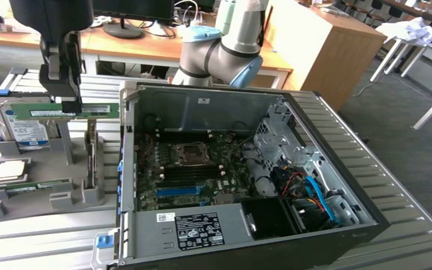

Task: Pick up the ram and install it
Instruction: 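Pick up the ram and move it above insertion slot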

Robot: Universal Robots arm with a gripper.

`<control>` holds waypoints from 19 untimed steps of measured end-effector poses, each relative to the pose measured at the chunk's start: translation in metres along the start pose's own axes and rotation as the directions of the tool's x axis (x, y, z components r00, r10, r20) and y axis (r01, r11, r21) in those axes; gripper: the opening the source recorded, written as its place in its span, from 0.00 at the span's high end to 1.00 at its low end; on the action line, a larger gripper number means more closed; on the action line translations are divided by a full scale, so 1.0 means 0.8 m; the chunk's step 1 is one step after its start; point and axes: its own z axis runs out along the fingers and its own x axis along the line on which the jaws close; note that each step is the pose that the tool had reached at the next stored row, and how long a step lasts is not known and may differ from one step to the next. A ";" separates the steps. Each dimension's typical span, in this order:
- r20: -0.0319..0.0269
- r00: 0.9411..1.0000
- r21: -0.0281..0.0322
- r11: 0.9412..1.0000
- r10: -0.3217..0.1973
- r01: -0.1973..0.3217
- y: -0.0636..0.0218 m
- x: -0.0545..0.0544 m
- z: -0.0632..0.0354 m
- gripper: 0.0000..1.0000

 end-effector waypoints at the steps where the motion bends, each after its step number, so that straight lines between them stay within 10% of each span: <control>1: 0.000 1.000 0.000 1.000 0.000 0.000 -0.001 0.000 0.000 0.87; 19: 0.000 1.000 0.000 1.000 0.000 0.000 -0.016 0.001 0.000 0.87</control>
